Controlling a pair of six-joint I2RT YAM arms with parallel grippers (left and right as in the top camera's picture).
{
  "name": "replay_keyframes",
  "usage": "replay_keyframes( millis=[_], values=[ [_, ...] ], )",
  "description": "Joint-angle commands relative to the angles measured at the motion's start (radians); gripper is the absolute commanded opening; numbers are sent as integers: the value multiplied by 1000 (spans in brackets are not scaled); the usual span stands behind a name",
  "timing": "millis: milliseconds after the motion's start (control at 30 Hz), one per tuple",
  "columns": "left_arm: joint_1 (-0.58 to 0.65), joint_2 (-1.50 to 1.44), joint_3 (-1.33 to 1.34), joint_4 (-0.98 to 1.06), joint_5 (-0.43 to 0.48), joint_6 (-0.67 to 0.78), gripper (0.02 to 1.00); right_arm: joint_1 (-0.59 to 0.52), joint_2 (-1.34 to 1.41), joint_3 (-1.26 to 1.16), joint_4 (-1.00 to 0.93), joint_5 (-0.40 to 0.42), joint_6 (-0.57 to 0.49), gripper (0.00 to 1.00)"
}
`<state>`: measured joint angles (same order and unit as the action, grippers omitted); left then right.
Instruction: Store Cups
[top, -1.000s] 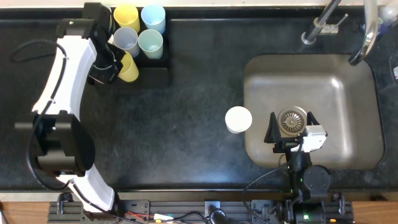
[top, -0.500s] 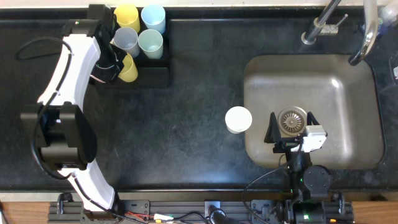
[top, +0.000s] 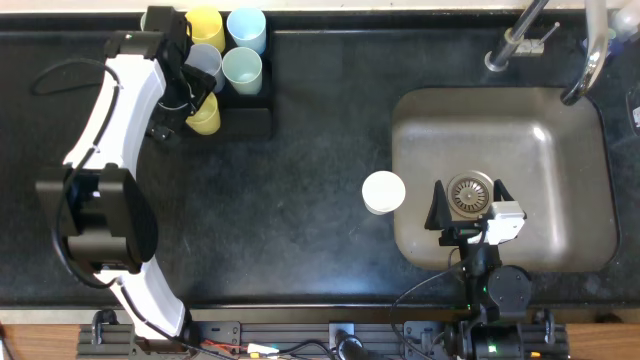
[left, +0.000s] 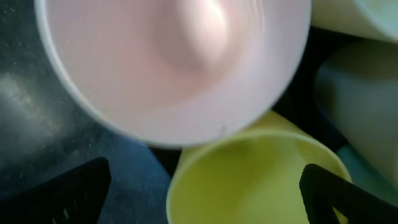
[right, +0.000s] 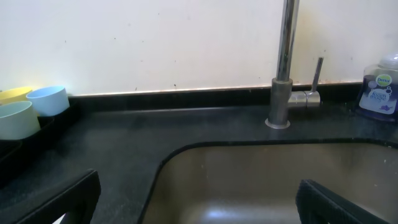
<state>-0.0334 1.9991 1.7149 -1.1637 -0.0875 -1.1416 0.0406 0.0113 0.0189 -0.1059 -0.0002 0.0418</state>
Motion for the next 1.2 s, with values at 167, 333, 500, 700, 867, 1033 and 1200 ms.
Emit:
replay_keyframes(
  millis=[167,333,500,700,867,1033,1200],
  values=[
    [-9,-321,5,-127,-19,128,998,-2,-8,-4,6,-7,6,998],
    [-9,-515,5,-315,-95,135,998,-2,-8,-4,6,-7,6,998],
    [-9,-857,-319,-228,-207,422,998,-2,-8,-4,6,-7,6,998],
    [-9,-1345,-1062,535,-50,946,996,-2,-8,-4,6,-7,6,998],
    [-9,-1703,-1497,1113,143,1067,998,-2,-8,-4,6,-7,6,998],
    [-9,-1928,-1650,1202,154,1073,998,-2,-8,-4,6,-7,6,998],
    [-9,-1996,-1709,1133,169,1146,998,-2,-8,-4,6,-7,6,998]
  ],
)
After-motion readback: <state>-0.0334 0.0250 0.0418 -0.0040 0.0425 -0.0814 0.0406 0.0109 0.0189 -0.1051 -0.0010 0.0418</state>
